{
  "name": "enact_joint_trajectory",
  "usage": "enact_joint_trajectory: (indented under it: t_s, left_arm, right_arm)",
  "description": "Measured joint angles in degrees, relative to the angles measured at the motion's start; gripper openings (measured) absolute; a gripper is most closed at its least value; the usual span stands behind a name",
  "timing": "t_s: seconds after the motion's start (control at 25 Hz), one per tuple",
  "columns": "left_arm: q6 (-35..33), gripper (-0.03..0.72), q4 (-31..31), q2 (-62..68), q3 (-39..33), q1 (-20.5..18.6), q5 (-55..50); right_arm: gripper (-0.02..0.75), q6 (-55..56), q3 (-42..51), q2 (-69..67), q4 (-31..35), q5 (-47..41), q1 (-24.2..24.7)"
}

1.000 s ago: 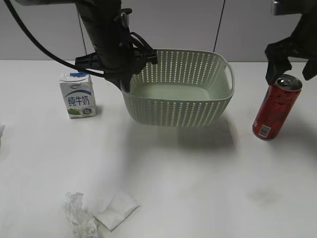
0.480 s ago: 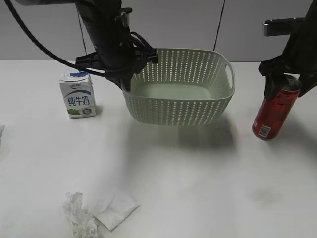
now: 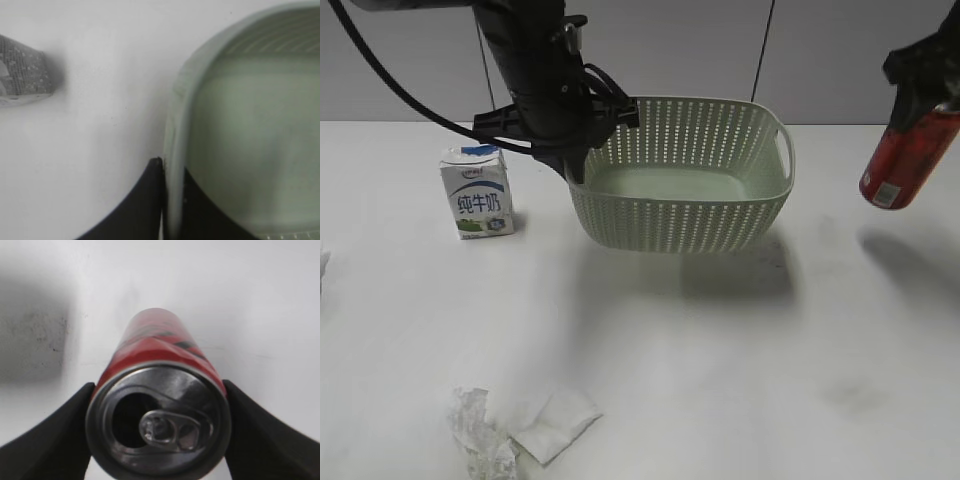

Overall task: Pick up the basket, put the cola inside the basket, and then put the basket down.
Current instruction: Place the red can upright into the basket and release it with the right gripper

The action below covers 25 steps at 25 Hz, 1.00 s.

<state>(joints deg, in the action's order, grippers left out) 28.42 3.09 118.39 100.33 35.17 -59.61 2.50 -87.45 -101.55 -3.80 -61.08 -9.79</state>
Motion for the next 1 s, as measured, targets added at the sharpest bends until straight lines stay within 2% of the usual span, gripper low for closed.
enact_joint_trajectory:
  t_s: [0.16, 0.28, 0.6, 0.72, 1.0]
  left_arm:
    - [-0.01, -0.001, 0.0, 0.0, 0.0, 0.0, 0.17]
    - [-0.01, -0.001, 0.0, 0.0, 0.0, 0.0, 0.45]
    - [-0.01, -0.001, 0.0, 0.0, 0.0, 0.0, 0.64]
    - [-0.01, -0.001, 0.06, 0.0, 0.0, 0.0, 0.7]
    - [0.0, -0.001, 0.77, 0.0, 0.0, 0.0, 0.7]
  right_arm:
    - [0.516, -0.85, -4.88, 4.39, 0.02, -2.74, -0.25]
    - [0.516, -2.5, -9.62, 6.12, -0.23, -6.25, -2.22]
    - [0.514, -3.14, -14.51, 6.23, 0.07, -5.86, -18.08]
    - [0.514, -3.14, -14.64, 4.23, 0.33, -3.18, -22.18]
    - [0.514, -3.19, -14.68, -5.31, 1.44, -1.81, -23.07]
